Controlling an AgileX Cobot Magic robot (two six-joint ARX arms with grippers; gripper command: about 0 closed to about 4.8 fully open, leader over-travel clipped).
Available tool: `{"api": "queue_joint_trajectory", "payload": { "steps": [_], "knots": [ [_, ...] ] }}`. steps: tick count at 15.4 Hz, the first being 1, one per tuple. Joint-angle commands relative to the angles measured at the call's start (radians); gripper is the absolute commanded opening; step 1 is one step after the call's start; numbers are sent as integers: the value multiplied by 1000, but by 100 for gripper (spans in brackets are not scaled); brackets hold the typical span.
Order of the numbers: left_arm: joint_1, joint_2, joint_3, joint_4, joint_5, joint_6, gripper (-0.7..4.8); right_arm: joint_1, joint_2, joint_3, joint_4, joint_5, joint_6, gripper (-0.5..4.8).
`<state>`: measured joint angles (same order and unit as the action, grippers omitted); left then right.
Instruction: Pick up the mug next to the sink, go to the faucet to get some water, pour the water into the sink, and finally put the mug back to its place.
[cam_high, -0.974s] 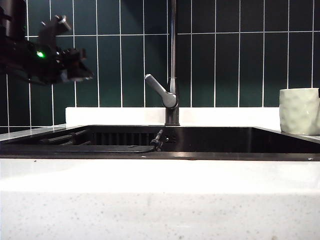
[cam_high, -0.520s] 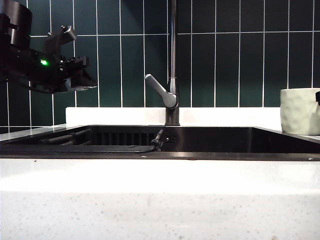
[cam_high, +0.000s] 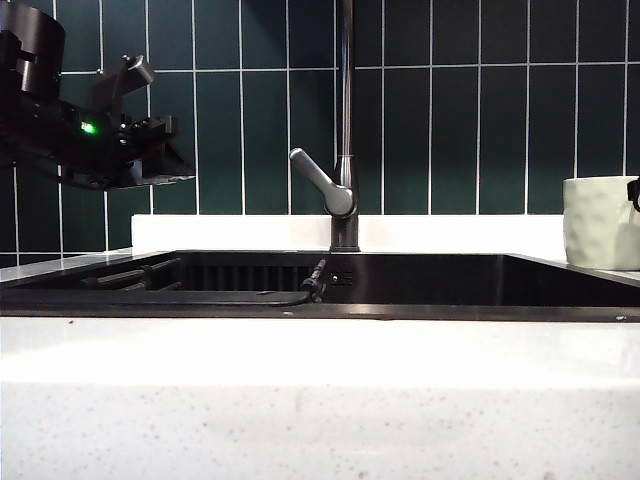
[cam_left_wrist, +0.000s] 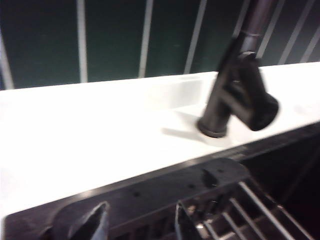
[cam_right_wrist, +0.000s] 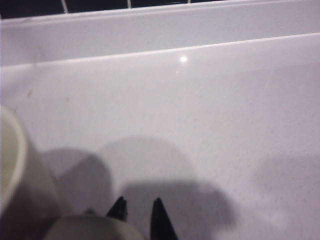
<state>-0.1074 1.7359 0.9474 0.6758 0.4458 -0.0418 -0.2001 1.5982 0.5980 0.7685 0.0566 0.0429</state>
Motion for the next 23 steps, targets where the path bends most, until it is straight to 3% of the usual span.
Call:
{"api": "queue_joint_trajectory", "payload": {
  "steps": [1,4,11,16,23],
  "knots": [
    [-2,-3,4,6,39,-24,165,-2,-5,3,22,4,-3,5],
    [-2,-3,5,14,75,-69,165,-2,-15,4,39,3,-2,-1],
    [-8,-3,13,19,101,-71,165,-2,-97,5,55,-14,11,-1],
    [-8,-3,103,-24,145,-71,166,5,-130,60,60,-64,43,-1],
    [-22,108,281,-89,288,-68,166,123,-130,251,-79,-168,89,-1]
  ]
}}
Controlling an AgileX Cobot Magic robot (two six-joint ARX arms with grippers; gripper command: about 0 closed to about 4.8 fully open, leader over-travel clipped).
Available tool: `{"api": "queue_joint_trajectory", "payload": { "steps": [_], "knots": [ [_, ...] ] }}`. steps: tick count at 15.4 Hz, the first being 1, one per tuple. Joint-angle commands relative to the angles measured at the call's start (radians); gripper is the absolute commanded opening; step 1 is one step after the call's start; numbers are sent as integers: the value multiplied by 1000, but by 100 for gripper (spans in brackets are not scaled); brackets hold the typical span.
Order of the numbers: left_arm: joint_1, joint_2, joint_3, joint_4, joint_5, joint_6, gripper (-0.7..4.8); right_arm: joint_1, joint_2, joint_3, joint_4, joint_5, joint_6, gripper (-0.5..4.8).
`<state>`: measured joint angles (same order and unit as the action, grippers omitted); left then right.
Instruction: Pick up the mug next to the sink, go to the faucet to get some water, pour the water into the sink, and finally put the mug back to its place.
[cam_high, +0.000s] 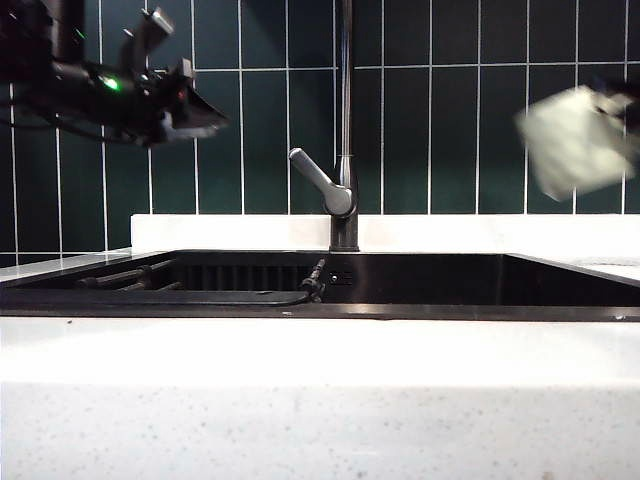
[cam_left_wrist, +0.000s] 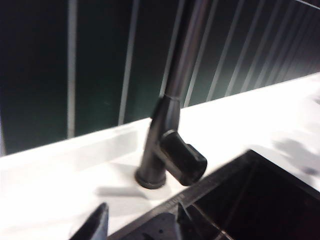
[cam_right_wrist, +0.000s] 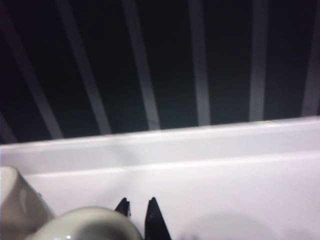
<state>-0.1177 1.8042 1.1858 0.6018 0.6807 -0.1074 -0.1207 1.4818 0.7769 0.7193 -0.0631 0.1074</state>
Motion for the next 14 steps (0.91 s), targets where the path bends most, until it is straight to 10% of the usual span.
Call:
{"api": "queue_joint_trajectory", "payload": {
  "steps": [1,14],
  "knots": [
    [-12,61,64,-19,81,-2,166,68,-14,102,-66,-57,24,-1],
    [-85,300,365,-51,82,-5,181,369,165,444,-299,-105,32,-1]
  ]
}}
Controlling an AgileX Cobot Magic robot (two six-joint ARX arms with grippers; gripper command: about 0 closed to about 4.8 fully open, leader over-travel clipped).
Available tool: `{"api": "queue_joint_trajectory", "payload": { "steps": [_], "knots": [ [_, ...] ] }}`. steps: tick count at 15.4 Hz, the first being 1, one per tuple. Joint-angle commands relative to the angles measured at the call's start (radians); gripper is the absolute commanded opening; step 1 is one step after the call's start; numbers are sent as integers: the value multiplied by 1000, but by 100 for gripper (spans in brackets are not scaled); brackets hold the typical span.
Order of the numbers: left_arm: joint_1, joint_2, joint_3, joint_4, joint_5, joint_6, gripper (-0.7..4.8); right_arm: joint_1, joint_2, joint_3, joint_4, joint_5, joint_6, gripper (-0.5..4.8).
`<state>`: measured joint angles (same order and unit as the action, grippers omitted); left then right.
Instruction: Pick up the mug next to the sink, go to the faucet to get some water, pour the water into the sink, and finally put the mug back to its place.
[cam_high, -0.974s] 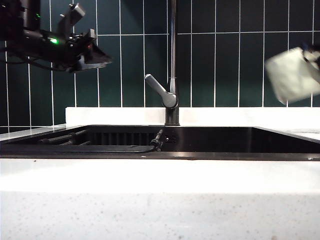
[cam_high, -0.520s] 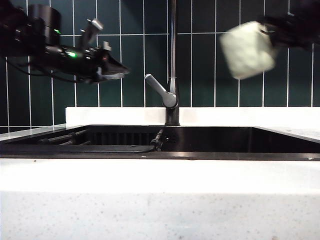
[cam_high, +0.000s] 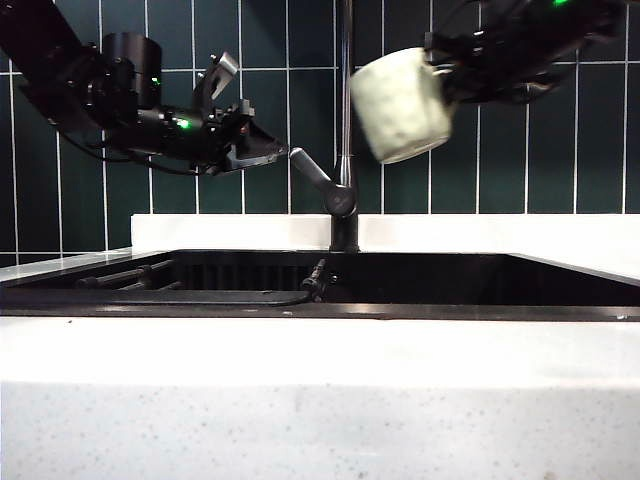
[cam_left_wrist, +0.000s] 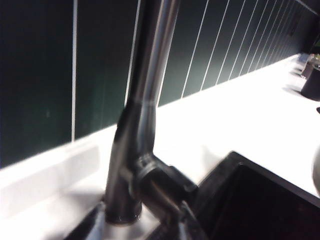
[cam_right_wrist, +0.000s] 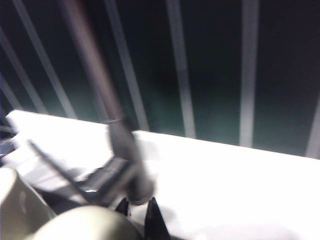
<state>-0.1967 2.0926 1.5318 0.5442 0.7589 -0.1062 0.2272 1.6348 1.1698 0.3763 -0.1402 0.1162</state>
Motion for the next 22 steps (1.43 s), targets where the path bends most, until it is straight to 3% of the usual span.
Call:
{"api": "queue_joint_trajectory", "payload": {
  "steps": [1,11,17,20,22],
  "knots": [
    [-6,20,30,8,5,-6,181,25,22,72,36,-35,25,-1],
    [-32,132,194,-5,80,28,220,38,43,209,-15,-113,65,-1],
    [-33,132,194,-5,265,16,209,50,43,213,-27,-152,68,-1],
    [-33,131,194,-6,344,-31,206,50,43,213,-29,-151,68,-1],
    [-33,131,194,-5,348,-42,206,50,43,213,-30,-151,67,-1]
  ]
}}
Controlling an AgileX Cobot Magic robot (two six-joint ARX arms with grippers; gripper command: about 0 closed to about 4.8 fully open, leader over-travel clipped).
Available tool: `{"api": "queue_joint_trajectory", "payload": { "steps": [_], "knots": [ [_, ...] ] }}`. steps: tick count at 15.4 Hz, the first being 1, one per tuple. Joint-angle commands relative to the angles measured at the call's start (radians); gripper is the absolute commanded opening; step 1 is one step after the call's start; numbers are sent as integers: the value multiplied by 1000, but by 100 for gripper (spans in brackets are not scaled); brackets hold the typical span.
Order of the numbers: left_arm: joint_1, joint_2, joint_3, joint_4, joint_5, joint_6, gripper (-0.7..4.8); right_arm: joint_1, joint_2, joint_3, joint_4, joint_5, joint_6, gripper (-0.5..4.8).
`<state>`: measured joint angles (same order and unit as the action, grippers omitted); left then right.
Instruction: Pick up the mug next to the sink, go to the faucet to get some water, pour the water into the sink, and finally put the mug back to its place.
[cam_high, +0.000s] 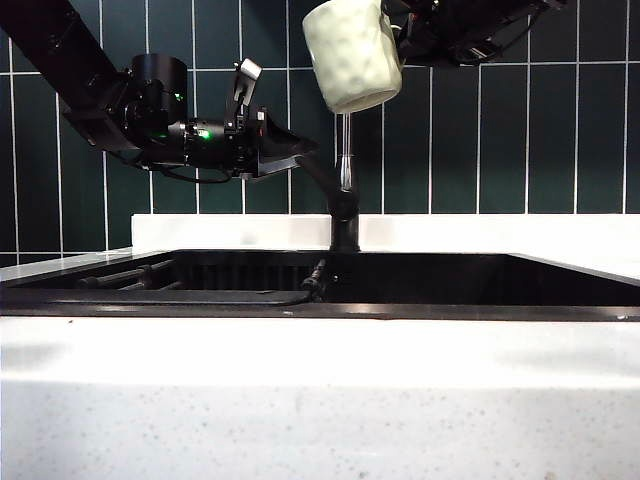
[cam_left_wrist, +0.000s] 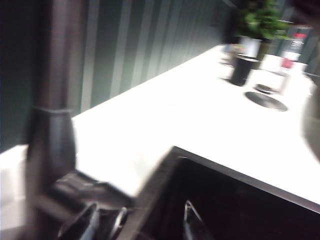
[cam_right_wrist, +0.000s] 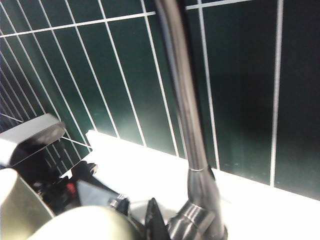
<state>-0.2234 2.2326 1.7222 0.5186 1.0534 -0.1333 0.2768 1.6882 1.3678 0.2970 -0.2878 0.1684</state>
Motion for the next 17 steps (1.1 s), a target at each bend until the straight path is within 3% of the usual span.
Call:
{"api": "queue_joint_trajectory", "payload": {
  "steps": [1,6,11,17],
  "knots": [
    [-6,-9,3,20,50,-13,205,1,-10,15,47,-3,14,-1],
    [-6,-9,3,20,26,7,206,1,-8,15,42,-3,7,-1],
    [-6,-8,3,10,-146,60,206,0,-8,15,34,-3,-13,-1],
    [-6,-8,3,-24,-159,82,206,-1,-8,15,34,-3,-15,-1]
  ]
}}
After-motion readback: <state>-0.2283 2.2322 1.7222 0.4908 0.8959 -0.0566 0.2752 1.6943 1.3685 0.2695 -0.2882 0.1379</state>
